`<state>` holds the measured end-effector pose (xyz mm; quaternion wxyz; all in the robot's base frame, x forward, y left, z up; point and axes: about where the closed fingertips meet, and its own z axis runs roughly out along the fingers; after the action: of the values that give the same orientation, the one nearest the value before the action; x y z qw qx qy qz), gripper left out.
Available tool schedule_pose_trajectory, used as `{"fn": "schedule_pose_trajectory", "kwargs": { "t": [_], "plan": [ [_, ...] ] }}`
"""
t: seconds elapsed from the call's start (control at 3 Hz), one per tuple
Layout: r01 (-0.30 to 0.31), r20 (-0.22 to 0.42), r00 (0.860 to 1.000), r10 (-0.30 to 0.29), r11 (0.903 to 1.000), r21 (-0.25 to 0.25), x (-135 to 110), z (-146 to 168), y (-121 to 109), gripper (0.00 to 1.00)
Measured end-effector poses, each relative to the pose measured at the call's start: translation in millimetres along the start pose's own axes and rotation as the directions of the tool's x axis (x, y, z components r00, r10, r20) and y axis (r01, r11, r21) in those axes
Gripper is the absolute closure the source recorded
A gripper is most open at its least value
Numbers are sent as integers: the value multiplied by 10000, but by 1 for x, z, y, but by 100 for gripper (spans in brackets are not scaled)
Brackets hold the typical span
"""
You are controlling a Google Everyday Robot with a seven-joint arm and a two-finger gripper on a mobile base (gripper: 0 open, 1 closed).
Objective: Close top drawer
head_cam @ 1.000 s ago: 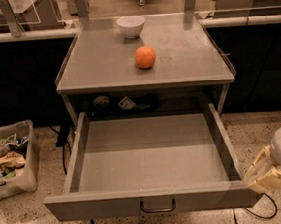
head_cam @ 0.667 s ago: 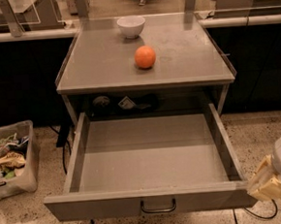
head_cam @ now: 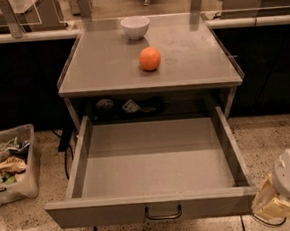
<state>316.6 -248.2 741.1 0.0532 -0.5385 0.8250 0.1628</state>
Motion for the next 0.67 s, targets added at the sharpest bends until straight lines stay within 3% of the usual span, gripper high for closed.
{"fn": "schedule_pose_trajectory", "kwargs": {
  "t": [0.33, 0.67],
  "plan": [
    [-123, 128, 9998, 123, 9999, -51, 1, 2, 1, 100],
    [-357, 675, 9970, 372, 9991, -224, -8, 28, 6, 100]
  ]
}}
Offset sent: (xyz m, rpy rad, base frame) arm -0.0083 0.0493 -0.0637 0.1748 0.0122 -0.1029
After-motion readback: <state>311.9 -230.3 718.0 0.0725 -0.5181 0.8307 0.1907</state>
